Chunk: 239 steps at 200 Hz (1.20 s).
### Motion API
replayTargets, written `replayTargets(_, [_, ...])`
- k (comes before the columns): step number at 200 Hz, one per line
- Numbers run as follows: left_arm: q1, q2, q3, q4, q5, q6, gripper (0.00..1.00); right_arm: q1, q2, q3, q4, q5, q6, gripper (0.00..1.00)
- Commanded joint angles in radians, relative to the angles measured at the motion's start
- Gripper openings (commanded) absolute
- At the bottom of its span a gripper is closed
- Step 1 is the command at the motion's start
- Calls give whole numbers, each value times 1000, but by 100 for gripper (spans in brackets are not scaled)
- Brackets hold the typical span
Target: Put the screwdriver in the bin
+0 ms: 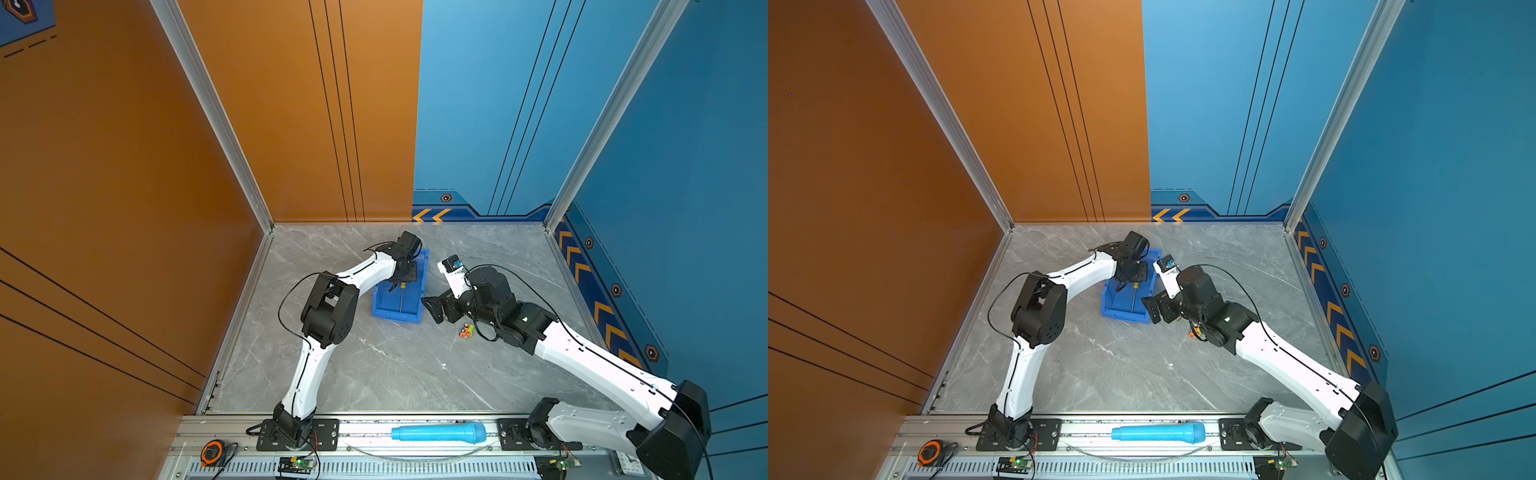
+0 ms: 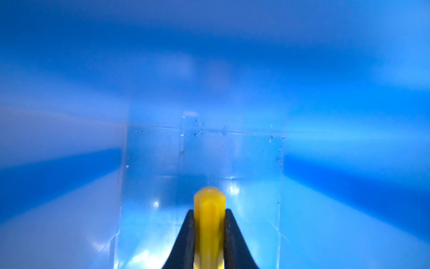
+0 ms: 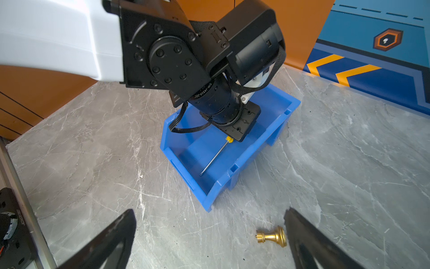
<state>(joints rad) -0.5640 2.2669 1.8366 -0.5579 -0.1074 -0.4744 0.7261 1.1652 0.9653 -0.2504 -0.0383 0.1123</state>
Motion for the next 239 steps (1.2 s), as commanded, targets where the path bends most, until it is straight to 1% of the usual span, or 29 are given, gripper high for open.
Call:
replayTargets(1, [-7,3,-2,-19,-16,13,19,-4,-28,-17,5,33,20,100])
replayTargets(19, [-5,-5,-3,-19,-17,16,22,-4,-34,-18,5,37,20,100])
replayTargets(36, [-4,-16,-3,-19,-20,16,30,-3,-39,-21,4,40,20,100])
replayTargets(50, [-4,-25,-4,-19,-23,20,33,-2,-45,-21,5,44,21,100])
replayTargets(103, [-1,-67,-2,-20,-26,28,35,-2,-71,-38,10,64,20,100])
replayTargets(130, [-2,-111,-19,-22,-15,34,36,-2,-96,-54,14,81,22,100])
replayTargets(169, [-5,-219,-82,-34,-5,43,39,-5,-148,-105,18,113,24,100])
replayTargets(193, [-11,-313,-154,-38,-16,36,40,-9,-195,-147,16,134,36,100])
replayTargets(201, [-15,-346,-181,-38,-22,33,43,-12,-214,-161,15,142,44,100])
replayTargets(221, [-30,-435,-251,-44,-44,24,46,-18,-262,-194,6,154,64,100])
replayTargets(235, [-46,-499,-304,-45,-59,14,51,-17,-298,-214,-9,174,83,100])
replayTargets(239, [-50,-516,-320,-44,-62,11,53,-48,-308,-219,-12,178,86,100])
